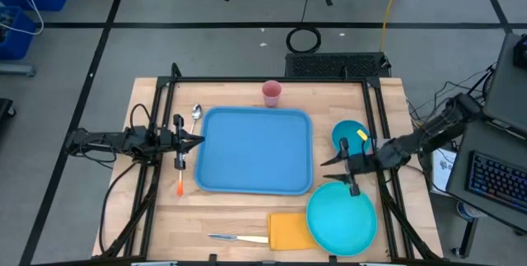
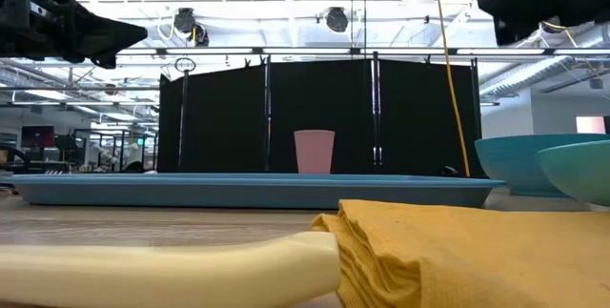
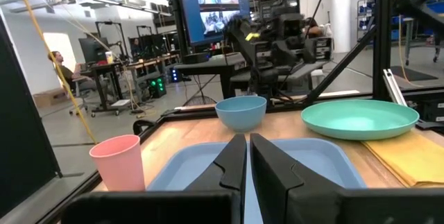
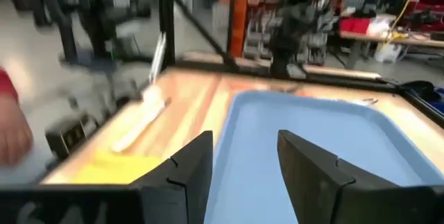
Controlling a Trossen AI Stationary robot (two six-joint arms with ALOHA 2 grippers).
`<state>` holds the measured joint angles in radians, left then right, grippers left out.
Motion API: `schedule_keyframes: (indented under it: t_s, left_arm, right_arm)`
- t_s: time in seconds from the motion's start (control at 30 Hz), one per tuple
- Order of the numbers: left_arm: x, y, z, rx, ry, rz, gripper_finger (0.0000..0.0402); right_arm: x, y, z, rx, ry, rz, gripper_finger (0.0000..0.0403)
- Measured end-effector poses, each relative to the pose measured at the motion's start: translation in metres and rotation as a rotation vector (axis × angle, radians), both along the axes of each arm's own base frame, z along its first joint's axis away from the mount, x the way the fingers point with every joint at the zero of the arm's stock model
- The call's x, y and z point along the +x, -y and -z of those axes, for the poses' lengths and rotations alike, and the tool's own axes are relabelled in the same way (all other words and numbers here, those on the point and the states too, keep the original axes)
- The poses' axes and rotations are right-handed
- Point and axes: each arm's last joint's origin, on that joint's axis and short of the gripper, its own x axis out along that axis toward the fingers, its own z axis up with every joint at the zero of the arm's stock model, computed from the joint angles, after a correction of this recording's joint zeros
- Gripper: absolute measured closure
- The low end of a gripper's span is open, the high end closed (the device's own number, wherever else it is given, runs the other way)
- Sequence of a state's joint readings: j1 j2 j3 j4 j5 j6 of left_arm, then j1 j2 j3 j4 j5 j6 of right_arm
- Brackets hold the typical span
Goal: Set up tray
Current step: Put the blue plate on the blue serving tray
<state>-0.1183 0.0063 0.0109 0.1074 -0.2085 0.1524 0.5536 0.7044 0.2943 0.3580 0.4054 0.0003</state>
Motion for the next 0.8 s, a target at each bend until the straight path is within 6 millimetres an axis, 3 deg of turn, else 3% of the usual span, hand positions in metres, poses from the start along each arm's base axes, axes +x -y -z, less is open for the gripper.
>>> schedule_keyframes:
  t_s: [0.23, 0.6, 0.8]
  left_arm:
    - [0.000, 0.000, 0.000, 0.000, 0.000, 0.000, 0.0376]
    - [0.000, 0.000, 0.000, 0.000, 0.000, 0.000, 0.0376]
    - [0.000, 0.000, 0.000, 0.000, 0.000, 0.000, 0.0376]
  right_arm:
    - [0.023, -0.033, -0.021, -0.163, -0.260, 0.051, 0.0248]
    - [0.043, -0.083, -0.041, -0.098, -0.479, -0.020, 0.0238]
    - [0.059, -0.110, -0.034, -0.037, -0.674, -0.121, 0.0204]
